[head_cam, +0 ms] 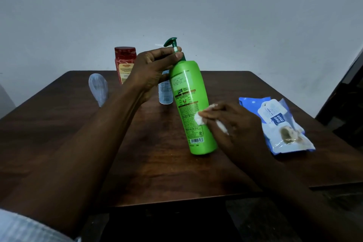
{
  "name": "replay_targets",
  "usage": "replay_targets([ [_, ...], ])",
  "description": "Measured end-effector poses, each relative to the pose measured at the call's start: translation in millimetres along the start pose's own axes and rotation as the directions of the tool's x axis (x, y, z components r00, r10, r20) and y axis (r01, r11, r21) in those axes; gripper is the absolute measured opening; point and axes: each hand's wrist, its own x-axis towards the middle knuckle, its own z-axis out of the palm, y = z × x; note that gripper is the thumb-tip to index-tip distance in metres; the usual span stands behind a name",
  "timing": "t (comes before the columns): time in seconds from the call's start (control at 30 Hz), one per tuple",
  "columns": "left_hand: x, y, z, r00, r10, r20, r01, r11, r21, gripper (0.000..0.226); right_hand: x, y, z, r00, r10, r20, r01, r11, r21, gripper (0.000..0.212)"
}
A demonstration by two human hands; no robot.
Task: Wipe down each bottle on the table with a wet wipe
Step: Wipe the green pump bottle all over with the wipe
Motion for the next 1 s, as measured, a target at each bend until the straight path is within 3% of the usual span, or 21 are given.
replay_targets([
  [0.1, -1, 1, -1, 1.0, 0.003, 0.009, -0.003, 1.0, 0.002, 0.024, -21, -8, 10, 0.978, -0.164, 0.126, 0.171, 0.984, -0.044, 0.016],
  [0.17, 0, 1, -2, 1.0, 0.001, 0.012, -0.001, 1.0, 0.009, 0.024, -39, -6, 8, 0.966, -0.193, 0.17, 0.202, 0.979, -0.037, 0.017],
  [0.4, -3, 5, 0, 1.0, 0.005, 0.013, -0.005, 1.0, 0.011, 0.023, 1, 2, -5, 1.0, -0.003, -0.011, 0.003, 1.0, -0.01, 0.014],
  [0.6, -7, 13, 10, 1.0, 0.019, -0.002, -0.019, 0.999, 0.047, 0.027, 80, -6, 14, 0.977, -0.072, -0.201, 0.061, 0.997, -0.056, 0.012],
  [0.77, -7, 16, 11, 1.0, 0.014, -0.014, -0.013, 1.0, 0.028, 0.027, 52, -12, 24, 0.969, -0.247, -0.012, 0.243, 0.961, -0.129, 0.018],
  [0.83, -8, 15, 9, 1.0, 0.0, -0.004, 0.001, 1.0, 0.023, 0.028, 35, -6, 13, 0.981, -0.196, 0.0, 0.195, 0.978, -0.08, 0.018],
  [1.0, -11, 18, 13, 0.999, -0.004, 0.045, 0.003, 1.0, 0.021, 0.026, 58, -3, -6, 0.986, -0.006, -0.165, 0.008, 1.0, 0.01, 0.012],
])
